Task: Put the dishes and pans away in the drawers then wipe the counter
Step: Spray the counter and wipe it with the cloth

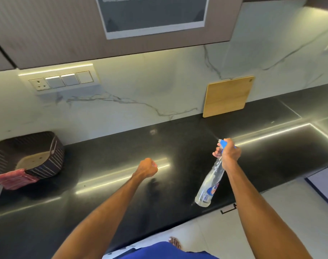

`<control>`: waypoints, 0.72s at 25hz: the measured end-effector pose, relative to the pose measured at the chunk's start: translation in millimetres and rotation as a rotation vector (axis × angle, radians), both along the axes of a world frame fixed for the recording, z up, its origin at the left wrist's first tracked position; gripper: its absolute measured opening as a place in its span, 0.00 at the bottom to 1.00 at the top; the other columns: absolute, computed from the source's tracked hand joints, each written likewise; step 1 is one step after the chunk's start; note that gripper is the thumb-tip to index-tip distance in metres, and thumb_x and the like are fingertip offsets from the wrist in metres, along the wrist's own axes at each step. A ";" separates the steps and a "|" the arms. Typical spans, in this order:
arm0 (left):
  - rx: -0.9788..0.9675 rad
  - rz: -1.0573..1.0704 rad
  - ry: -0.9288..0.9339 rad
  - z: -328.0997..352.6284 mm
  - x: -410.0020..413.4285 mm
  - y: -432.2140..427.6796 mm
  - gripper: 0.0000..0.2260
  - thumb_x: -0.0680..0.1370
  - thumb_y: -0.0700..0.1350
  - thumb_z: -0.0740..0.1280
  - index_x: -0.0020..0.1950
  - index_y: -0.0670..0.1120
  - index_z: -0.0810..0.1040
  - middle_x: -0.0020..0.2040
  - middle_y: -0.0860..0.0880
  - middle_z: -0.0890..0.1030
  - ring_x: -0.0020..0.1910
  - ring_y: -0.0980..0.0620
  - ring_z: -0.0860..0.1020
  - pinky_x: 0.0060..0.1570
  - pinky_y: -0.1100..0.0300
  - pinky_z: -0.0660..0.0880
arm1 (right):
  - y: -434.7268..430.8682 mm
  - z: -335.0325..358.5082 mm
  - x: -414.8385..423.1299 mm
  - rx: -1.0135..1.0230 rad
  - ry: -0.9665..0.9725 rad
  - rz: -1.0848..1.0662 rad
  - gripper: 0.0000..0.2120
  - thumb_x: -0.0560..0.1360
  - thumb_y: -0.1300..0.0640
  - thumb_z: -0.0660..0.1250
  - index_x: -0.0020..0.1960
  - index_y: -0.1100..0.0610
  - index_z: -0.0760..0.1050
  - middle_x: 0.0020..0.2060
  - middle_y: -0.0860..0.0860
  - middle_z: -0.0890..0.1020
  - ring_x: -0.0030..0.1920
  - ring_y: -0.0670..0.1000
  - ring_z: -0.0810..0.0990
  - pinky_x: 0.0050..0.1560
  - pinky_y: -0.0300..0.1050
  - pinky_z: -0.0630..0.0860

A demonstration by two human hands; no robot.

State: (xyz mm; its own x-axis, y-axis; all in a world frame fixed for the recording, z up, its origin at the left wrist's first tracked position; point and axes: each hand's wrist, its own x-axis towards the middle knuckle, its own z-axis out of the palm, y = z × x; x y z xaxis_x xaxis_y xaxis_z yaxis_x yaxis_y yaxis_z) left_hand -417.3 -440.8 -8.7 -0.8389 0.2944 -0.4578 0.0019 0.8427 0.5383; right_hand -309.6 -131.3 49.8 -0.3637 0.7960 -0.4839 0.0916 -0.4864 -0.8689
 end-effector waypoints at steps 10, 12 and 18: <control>-0.085 0.098 -0.028 -23.1 32.0 -47.4 0.11 0.76 0.43 0.65 0.53 0.44 0.85 0.56 0.44 0.85 0.57 0.44 0.82 0.57 0.56 0.78 | -53.6 -0.5 65.0 0.184 0.105 0.573 0.18 0.68 0.52 0.71 0.47 0.68 0.84 0.29 0.62 0.78 0.32 0.60 0.79 0.45 0.56 0.84; -0.087 0.138 -0.047 -26.5 42.4 -75.8 0.10 0.76 0.43 0.65 0.53 0.45 0.84 0.57 0.45 0.85 0.58 0.44 0.82 0.57 0.58 0.76 | -95.0 -3.5 83.3 0.220 0.124 0.656 0.23 0.63 0.49 0.72 0.45 0.69 0.83 0.29 0.63 0.77 0.31 0.60 0.78 0.40 0.52 0.82; -0.067 0.262 0.007 -25.1 75.3 -144.5 0.10 0.77 0.41 0.62 0.53 0.43 0.83 0.56 0.43 0.83 0.57 0.41 0.80 0.52 0.58 0.74 | -195.6 -48.0 135.8 0.163 0.102 0.715 0.27 0.65 0.47 0.70 0.41 0.73 0.79 0.24 0.62 0.74 0.27 0.58 0.74 0.33 0.50 0.76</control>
